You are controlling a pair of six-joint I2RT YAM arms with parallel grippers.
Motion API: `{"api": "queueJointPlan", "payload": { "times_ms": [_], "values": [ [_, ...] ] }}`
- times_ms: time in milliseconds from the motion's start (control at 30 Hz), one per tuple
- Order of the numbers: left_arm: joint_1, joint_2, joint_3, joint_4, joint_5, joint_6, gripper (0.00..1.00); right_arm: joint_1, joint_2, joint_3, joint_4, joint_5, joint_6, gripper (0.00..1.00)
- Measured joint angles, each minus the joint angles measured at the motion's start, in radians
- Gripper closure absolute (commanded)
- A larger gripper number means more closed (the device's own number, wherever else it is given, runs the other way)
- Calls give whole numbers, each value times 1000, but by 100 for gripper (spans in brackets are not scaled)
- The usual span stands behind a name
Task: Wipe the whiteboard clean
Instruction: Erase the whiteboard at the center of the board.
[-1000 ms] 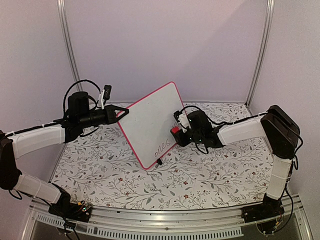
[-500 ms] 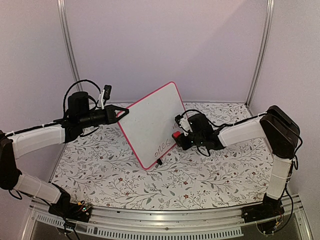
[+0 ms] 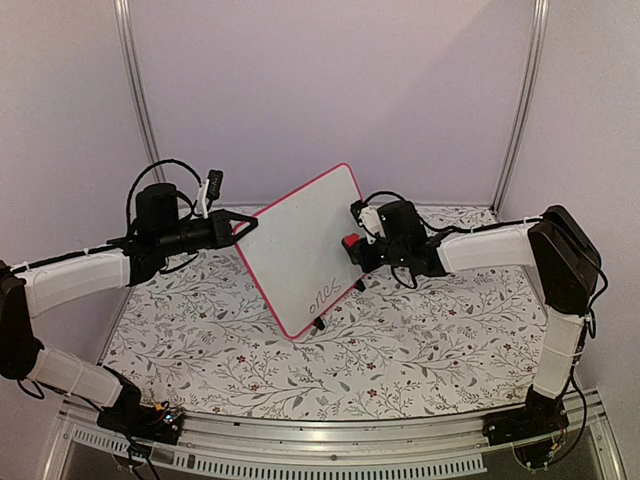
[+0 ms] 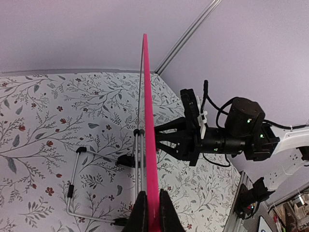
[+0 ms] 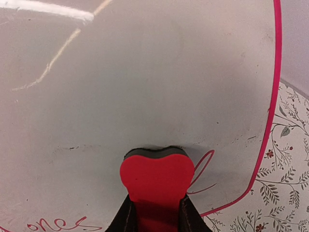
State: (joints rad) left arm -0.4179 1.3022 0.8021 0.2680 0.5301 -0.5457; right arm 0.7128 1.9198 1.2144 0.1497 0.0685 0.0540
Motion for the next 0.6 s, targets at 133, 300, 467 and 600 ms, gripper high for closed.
{"api": "queueJointPlan", "payload": {
  "times_ms": [133,300,467,600],
  "values": [
    [0,0,0,0,0,0,100,-2,0,10,1,-4,-3,77],
    [0,0,0,0,0,0,100,-3,0,-7,24,-13,-1,77],
    [0,0,0,0,0,-1,100,-5,0,-74,62,-24,10,77],
    [0,0,0,0,2,0,100,-6,0,-124,69,-29,21,77]
  ]
}}
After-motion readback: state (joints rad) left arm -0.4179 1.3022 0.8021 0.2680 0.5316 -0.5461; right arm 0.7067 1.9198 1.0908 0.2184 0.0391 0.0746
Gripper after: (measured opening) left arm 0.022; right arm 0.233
